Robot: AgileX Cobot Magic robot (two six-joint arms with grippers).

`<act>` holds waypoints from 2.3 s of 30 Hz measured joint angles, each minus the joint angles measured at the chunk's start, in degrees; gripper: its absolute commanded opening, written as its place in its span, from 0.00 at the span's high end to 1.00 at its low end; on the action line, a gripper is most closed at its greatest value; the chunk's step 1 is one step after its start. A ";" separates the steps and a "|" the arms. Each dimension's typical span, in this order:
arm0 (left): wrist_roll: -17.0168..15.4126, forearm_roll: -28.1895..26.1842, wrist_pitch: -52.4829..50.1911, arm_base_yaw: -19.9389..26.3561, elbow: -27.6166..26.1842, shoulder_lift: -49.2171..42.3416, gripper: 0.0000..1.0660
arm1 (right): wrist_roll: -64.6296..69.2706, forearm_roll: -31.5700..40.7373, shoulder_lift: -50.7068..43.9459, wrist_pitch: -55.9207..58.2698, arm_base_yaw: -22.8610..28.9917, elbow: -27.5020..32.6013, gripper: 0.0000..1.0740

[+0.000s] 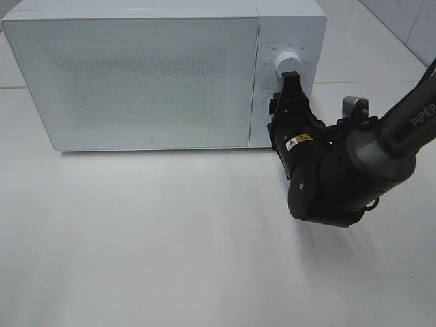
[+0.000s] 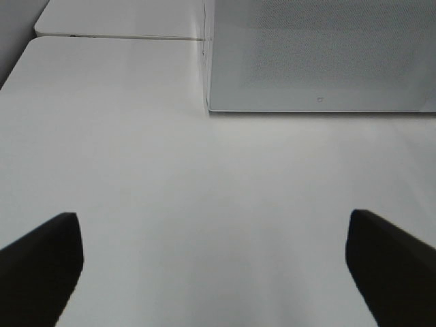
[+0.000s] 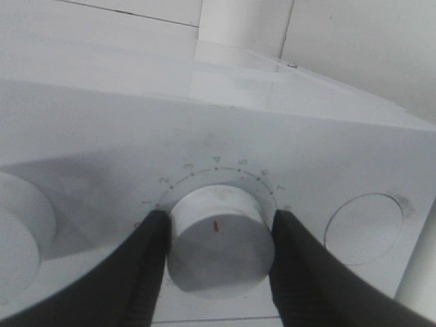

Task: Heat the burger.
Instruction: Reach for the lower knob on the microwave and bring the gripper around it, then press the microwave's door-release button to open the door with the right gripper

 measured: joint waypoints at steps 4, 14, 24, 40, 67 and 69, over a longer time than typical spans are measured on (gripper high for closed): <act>0.00 0.00 0.00 0.00 0.00 0.00 0.08 | 5.90 -0.11 0.52 -0.86 0.00 0.00 0.97; 0.00 0.00 0.00 0.00 0.00 0.00 0.08 | 15.47 -0.57 1.83 -3.21 0.06 0.00 0.97; 0.00 0.00 0.00 0.00 0.00 0.00 0.08 | 13.98 -0.57 1.83 -3.21 0.06 0.00 0.96; 0.00 0.00 0.00 0.00 0.00 0.00 0.08 | 12.03 -0.46 1.83 -3.21 0.06 0.00 0.56; 0.00 0.00 0.00 0.00 0.00 0.00 0.08 | -12.26 -9.17 -11.17 13.64 0.69 7.45 0.29; 0.00 0.00 0.00 0.00 0.00 0.00 0.08 | -19.71 -9.17 -14.09 18.68 0.69 7.68 0.29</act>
